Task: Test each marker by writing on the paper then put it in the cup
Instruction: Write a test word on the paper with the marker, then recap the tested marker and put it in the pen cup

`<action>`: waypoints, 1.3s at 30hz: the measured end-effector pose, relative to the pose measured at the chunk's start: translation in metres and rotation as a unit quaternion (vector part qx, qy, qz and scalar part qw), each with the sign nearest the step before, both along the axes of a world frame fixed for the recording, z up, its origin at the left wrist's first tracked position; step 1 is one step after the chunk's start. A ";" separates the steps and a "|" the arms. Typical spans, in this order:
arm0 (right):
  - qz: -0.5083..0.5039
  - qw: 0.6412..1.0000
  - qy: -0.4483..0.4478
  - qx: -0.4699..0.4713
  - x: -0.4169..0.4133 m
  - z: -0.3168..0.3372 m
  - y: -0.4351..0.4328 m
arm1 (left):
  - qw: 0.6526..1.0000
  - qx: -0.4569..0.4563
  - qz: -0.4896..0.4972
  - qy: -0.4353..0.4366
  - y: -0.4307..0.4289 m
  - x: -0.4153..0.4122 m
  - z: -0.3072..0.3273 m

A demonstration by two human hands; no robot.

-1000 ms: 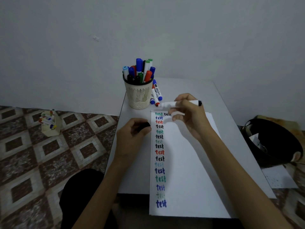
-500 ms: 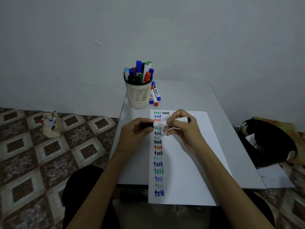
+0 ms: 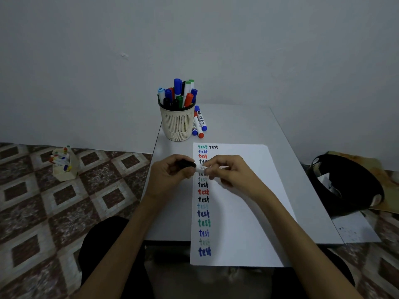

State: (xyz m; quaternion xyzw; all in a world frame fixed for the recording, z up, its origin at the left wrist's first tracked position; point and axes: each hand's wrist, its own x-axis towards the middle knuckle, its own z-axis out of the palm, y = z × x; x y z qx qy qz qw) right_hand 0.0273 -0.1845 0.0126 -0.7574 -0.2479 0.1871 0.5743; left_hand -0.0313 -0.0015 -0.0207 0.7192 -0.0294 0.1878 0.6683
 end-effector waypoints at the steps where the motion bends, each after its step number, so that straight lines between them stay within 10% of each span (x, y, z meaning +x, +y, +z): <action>1: 0.009 1.000 0.009 -0.005 0.001 0.001 0.000 | 1.000 0.011 0.003 -0.004 0.000 0.000 -0.001; 8: 0.053 0.998 -0.006 -0.037 0.011 0.009 -0.001 | 1.000 0.004 0.015 -0.019 -0.003 0.001 0.000; 17: 0.064 0.886 -0.354 -0.292 0.047 0.029 0.022 | 0.998 0.021 0.064 -0.014 -0.009 0.002 0.000; 23: -0.138 0.946 -0.294 0.009 0.083 0.082 0.042 | 0.979 0.190 0.061 0.032 -0.008 0.008 -0.014; 28: -0.207 0.906 -0.298 0.219 0.103 0.120 0.075 | 0.913 0.406 0.036 0.027 -0.011 0.010 -0.020; 39: -0.163 0.874 -0.457 -0.018 0.116 0.069 0.113 | 0.918 0.395 0.033 0.016 -0.008 0.012 -0.020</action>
